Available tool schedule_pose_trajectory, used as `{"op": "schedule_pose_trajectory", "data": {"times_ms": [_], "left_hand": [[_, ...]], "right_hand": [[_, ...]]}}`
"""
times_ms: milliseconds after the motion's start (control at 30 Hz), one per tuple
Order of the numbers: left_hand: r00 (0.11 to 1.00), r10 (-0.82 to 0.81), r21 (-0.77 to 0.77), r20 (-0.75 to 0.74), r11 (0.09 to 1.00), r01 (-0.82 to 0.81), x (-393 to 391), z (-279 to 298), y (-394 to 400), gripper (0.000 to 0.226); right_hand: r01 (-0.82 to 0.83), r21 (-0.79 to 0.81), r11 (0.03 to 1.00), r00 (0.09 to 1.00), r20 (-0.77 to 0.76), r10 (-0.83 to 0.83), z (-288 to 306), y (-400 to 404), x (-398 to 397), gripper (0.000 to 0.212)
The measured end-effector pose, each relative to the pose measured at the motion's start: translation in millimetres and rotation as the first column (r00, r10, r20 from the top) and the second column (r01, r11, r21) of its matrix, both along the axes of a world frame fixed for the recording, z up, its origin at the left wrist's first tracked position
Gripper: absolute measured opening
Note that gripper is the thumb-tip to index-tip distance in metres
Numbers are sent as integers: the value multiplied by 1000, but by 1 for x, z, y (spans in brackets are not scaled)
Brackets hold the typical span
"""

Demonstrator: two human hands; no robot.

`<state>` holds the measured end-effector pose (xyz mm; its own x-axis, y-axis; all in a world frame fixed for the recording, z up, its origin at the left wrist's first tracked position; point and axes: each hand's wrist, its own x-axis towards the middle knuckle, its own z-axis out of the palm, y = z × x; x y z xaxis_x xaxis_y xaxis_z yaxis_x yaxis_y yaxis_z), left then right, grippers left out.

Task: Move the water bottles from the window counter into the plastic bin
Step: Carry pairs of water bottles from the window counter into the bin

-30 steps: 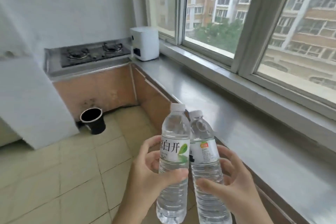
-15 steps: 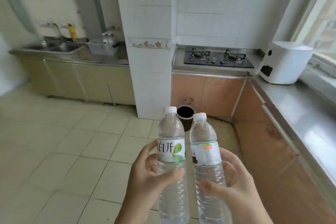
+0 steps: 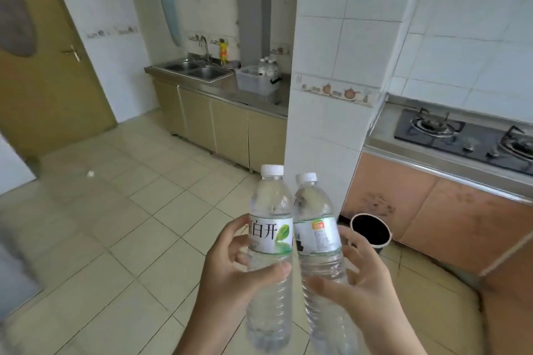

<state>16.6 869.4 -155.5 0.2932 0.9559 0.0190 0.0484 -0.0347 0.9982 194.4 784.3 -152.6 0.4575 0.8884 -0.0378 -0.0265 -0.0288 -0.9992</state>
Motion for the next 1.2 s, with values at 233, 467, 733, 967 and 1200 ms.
{"op": "schedule_pose_trajectory", "data": {"times_ms": [233,467,733,967,1200], "left_hand": [[992,128,-25,14,991,-128,35,0,102,79],[976,216,-40,-2,976,-216,66,-14,252,80],[984,179,-91,22,980,-176,99,3,434,79],[982,190,-57,-18,980,-191,141,-1,585,81],[966,259,-87,-16,962,-259,197,-9,746,85]], "right_hand": [[-123,-32,992,992,10,123,-3,128,46,79],[-151,-34,988,988,19,152,-16,285,78,78],[-126,-45,991,990,53,129,-10,462,117,85],[-125,-13,992,990,61,126,-11,613,159,76],[-163,-24,986,984,63,164,-26,787,217,84]]}}
